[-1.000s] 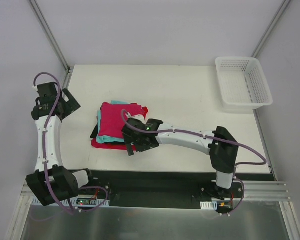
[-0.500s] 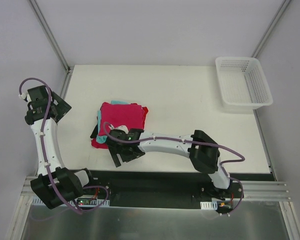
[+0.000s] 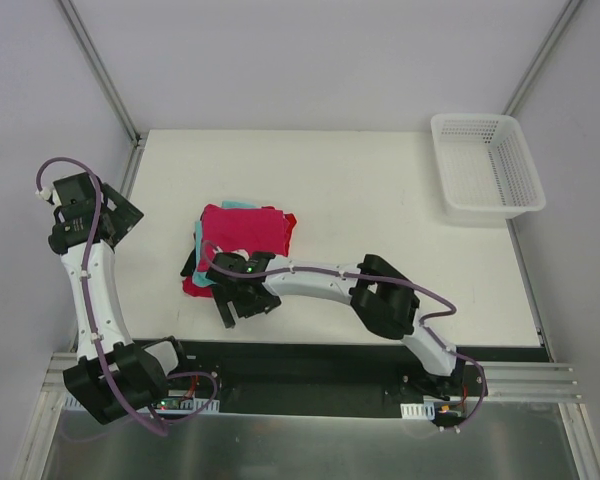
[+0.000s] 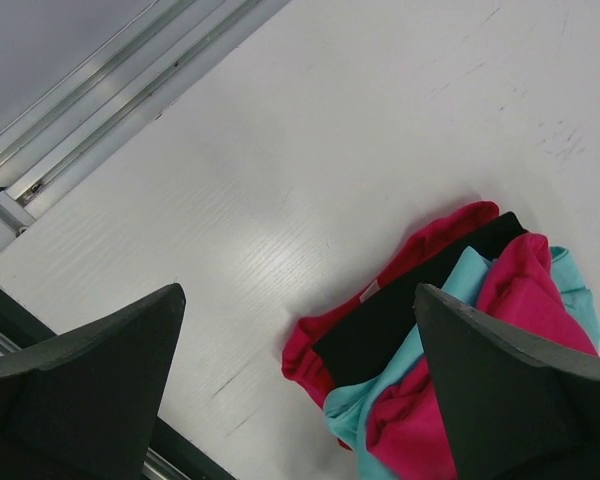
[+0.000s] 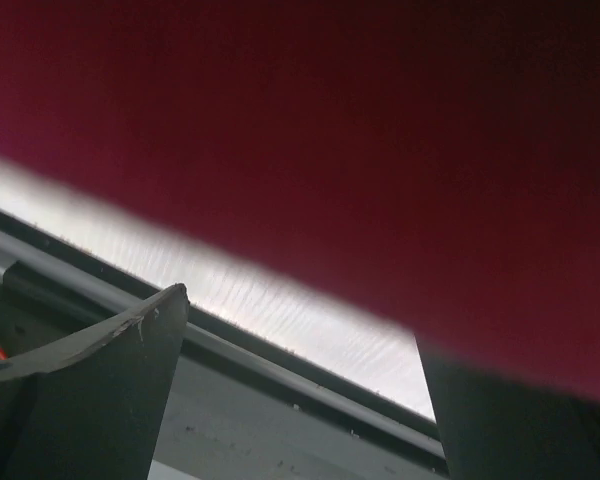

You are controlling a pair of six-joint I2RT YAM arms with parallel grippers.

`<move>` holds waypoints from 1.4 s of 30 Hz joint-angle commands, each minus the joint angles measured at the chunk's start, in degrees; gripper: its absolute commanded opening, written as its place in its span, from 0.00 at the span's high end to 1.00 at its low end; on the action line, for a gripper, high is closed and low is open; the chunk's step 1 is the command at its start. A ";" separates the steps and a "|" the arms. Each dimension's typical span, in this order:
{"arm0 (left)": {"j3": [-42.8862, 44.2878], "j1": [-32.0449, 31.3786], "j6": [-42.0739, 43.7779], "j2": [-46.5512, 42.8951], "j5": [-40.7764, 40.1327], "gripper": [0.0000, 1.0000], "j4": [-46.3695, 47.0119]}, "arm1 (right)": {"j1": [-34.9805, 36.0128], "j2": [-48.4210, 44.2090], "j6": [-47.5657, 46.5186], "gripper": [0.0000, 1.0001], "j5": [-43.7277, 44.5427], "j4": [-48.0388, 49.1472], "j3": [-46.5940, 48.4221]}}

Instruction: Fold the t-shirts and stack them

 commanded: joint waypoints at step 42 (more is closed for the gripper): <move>2.86 -2.18 1.85 4.60 31.84 0.01 -1.50 | -17.09 -14.37 -7.10 0.04 -12.60 4.76 -3.96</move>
